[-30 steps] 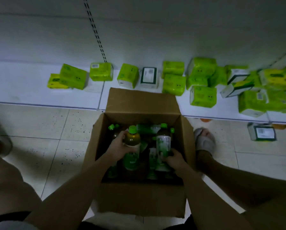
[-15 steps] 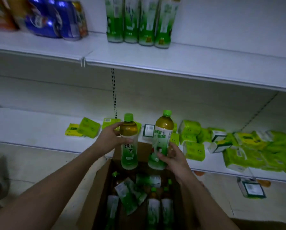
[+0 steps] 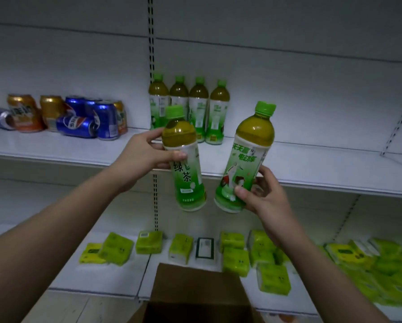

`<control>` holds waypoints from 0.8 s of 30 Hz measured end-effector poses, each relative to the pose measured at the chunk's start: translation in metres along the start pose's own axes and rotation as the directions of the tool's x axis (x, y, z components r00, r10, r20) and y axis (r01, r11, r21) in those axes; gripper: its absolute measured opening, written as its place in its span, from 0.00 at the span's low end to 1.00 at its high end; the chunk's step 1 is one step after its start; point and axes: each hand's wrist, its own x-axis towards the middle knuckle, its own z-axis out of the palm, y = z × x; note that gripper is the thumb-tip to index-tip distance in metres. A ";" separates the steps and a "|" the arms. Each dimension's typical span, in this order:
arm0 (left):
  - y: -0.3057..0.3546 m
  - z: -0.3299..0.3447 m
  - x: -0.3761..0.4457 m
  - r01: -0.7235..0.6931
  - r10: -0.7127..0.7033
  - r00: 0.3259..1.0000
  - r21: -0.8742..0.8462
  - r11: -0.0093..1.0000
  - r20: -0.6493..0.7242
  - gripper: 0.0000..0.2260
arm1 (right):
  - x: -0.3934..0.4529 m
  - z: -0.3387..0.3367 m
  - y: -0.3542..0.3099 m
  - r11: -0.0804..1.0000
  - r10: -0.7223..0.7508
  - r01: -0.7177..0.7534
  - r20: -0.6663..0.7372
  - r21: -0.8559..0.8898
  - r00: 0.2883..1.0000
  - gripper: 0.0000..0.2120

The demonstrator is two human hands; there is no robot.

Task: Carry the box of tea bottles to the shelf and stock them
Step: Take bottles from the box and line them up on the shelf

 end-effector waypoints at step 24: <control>0.004 0.052 0.103 0.005 0.001 0.999 0.110 0.994 -0.054 0.39 | 0.108 -0.039 -0.023 0.901 0.064 -0.076 -0.043 -0.428 0.997 0.27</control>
